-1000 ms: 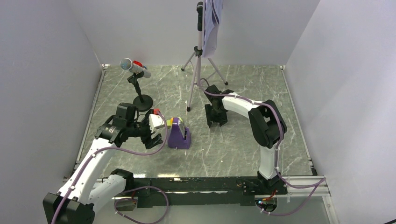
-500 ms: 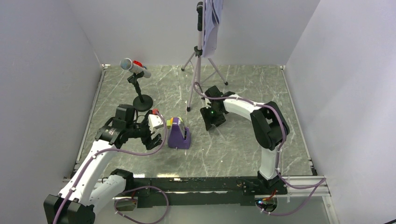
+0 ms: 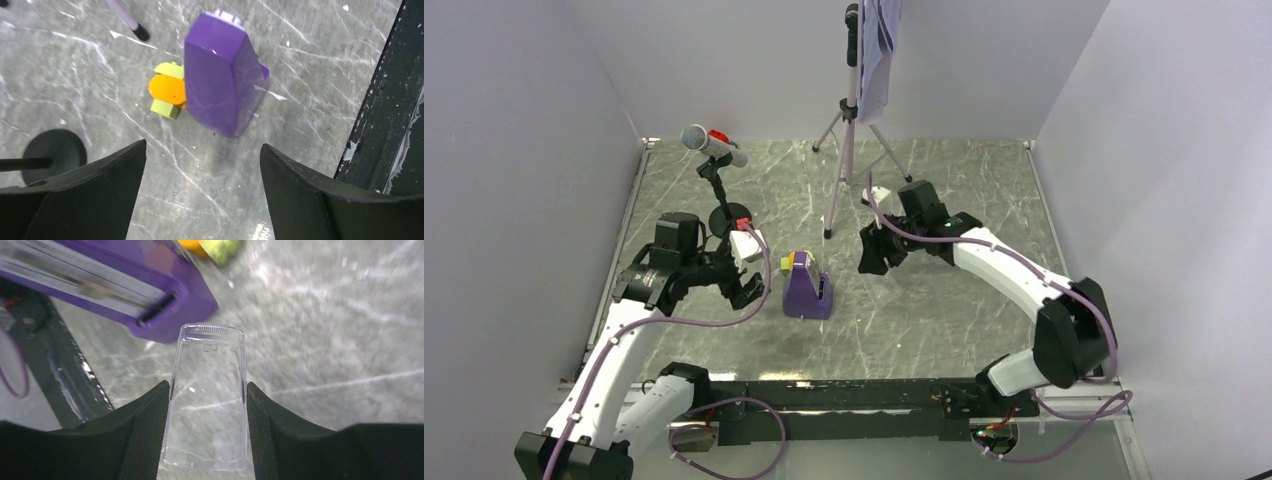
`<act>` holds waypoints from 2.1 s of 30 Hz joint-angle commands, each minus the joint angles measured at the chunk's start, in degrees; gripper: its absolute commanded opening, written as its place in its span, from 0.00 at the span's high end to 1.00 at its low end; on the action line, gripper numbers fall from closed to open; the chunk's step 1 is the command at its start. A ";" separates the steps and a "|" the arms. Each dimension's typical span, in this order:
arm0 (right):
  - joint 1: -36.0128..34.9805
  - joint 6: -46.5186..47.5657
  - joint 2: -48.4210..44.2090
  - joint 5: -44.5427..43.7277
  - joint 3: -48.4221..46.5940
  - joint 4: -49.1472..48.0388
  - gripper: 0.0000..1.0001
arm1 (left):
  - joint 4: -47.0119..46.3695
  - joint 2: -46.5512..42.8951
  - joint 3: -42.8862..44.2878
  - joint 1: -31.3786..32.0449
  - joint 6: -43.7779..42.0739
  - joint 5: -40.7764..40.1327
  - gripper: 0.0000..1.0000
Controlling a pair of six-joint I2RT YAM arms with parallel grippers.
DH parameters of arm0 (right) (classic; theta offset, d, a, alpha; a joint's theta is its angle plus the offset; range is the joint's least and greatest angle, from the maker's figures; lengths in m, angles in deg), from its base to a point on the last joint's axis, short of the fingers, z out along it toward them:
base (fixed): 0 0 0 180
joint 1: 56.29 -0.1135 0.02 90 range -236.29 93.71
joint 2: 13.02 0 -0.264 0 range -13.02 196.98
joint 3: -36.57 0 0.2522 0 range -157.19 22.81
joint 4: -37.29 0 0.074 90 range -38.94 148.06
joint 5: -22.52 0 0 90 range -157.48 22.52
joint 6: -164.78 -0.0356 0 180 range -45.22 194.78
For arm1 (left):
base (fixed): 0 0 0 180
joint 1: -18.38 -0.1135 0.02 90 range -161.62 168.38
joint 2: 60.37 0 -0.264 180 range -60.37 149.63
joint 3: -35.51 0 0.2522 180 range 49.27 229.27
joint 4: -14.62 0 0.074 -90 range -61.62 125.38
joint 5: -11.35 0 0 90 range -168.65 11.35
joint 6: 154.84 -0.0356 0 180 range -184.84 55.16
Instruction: Pack up the instrument practice props
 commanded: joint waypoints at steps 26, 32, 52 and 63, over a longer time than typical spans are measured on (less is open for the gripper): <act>-4.75 -18.43 9.42 -0.40 -46.16 -5.07 1.00 | -26.08 15.07 21.36 2.61 36.44 15.76 0.15; -5.77 -19.09 10.22 -1.58 -46.23 -4.57 1.00 | -31.70 16.12 19.88 2.73 44.13 18.01 0.14; -6.51 -18.03 3.22 -0.48 -38.01 -4.04 1.00 | -35.08 14.20 15.67 2.10 46.33 11.03 0.23; -6.42 -17.37 0.30 2.02 -34.00 -3.94 1.00 | -33.02 10.44 12.05 -0.59 43.40 13.58 0.22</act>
